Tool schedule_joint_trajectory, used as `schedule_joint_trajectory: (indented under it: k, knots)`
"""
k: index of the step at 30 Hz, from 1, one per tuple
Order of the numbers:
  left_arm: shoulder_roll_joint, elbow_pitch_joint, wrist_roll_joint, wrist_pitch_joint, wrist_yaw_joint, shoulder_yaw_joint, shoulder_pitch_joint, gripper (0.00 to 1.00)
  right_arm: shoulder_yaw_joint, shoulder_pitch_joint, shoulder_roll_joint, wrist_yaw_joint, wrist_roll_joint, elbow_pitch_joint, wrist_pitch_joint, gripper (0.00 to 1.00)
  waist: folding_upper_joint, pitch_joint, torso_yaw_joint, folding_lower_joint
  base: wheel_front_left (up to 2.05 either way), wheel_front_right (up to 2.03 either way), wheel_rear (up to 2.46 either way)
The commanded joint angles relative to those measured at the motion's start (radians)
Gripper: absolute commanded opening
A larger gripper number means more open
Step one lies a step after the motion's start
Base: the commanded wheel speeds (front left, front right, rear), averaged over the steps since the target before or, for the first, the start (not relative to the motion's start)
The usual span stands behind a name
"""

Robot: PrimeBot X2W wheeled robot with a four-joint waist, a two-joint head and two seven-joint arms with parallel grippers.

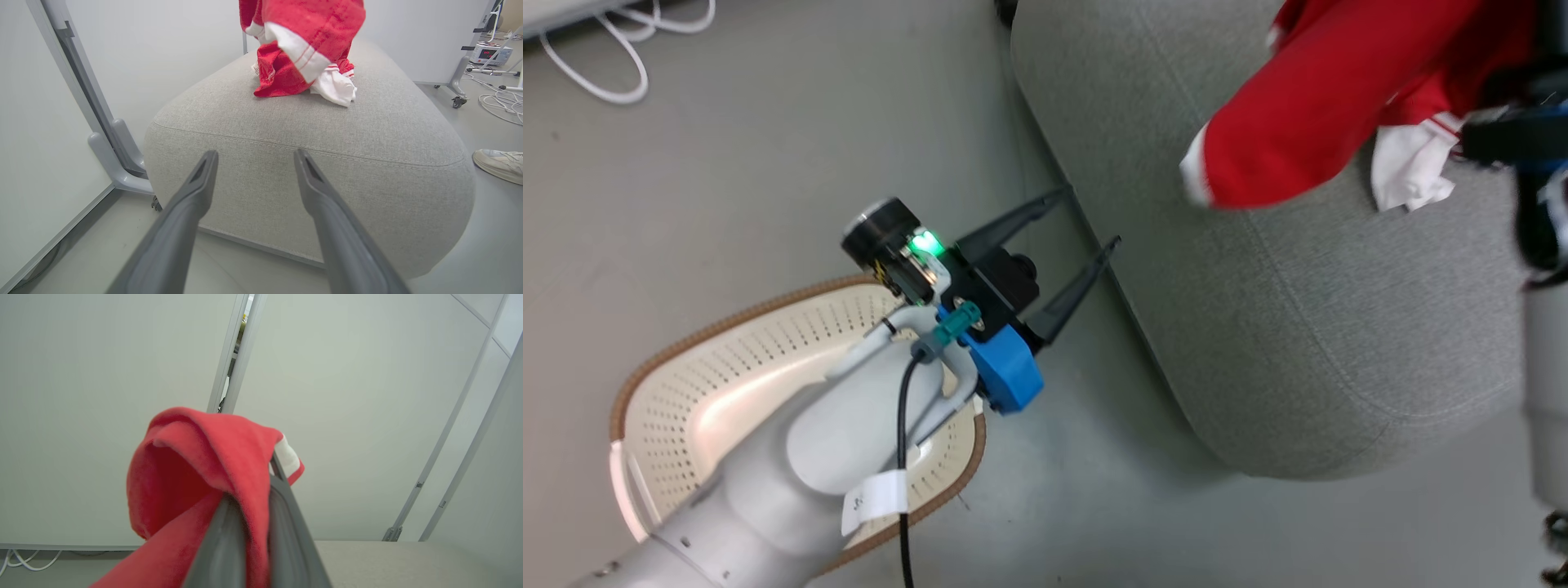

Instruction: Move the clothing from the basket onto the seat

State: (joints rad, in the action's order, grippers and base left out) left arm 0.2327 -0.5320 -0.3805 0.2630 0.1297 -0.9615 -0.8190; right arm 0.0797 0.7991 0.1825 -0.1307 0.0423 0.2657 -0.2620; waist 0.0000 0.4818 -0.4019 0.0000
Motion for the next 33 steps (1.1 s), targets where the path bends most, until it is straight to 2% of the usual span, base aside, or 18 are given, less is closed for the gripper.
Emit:
schedule_joint_trajectory:
  k: [1, 7, 12, 15, 21, 28, 33]
  knots:
    - [0.023, 0.003, 0.014, 0.003, 0.001, 0.007, -0.041, 1.0, 0.037, 0.073, 0.025, 0.0, -0.001, -0.011, -0.005, 0.0, 0.0, 0.103, 0.011, 0.0, 0.0, 0.0, 0.0]
    - [0.057, 0.012, 0.035, -0.001, 0.001, -0.002, -0.115, 1.0, 0.15, 0.213, 0.102, 0.0, 0.002, -0.012, -0.004, 0.0, 0.0, 0.211, 0.019, 0.0, 0.0, 0.0, 0.0]
    - [0.083, 0.037, 0.054, -0.011, -0.003, 0.001, -0.175, 1.0, 0.238, 0.285, 0.211, 0.0, -0.001, 0.005, -0.004, 0.0, 0.0, 0.301, 0.021, 0.0, 0.0, 0.0, 0.0]
    - [0.092, 0.047, 0.058, -0.013, -0.003, -0.002, -0.189, 1.0, 0.3, 0.287, 0.26, 0.0, 0.001, 0.039, -0.005, 0.0, 0.0, 0.331, 0.024, 0.0, 0.0, 0.0, 0.0]
    - [0.098, 0.062, 0.059, -0.017, -0.008, -0.005, -0.199, 1.0, 0.395, 0.254, 0.302, 0.0, -0.009, 0.153, -0.004, 0.0, 0.0, 0.367, 0.041, 0.0, 0.0, 0.0, 0.0]
    - [0.112, 0.073, 0.054, -0.018, -0.016, -0.007, -0.195, 1.0, 0.464, 0.183, 0.234, 0.0, -0.052, 0.258, -0.005, 0.0, 0.0, 0.383, 0.046, 0.0, 0.0, 0.0, 0.0]
    - [0.12, 0.081, 0.048, -0.019, -0.021, -0.008, -0.193, 1.0, 0.506, 0.128, 0.144, 0.0, -0.086, 0.284, -0.004, 0.0, 0.0, 0.388, 0.045, 0.0, 0.0, 0.0, 0.0]
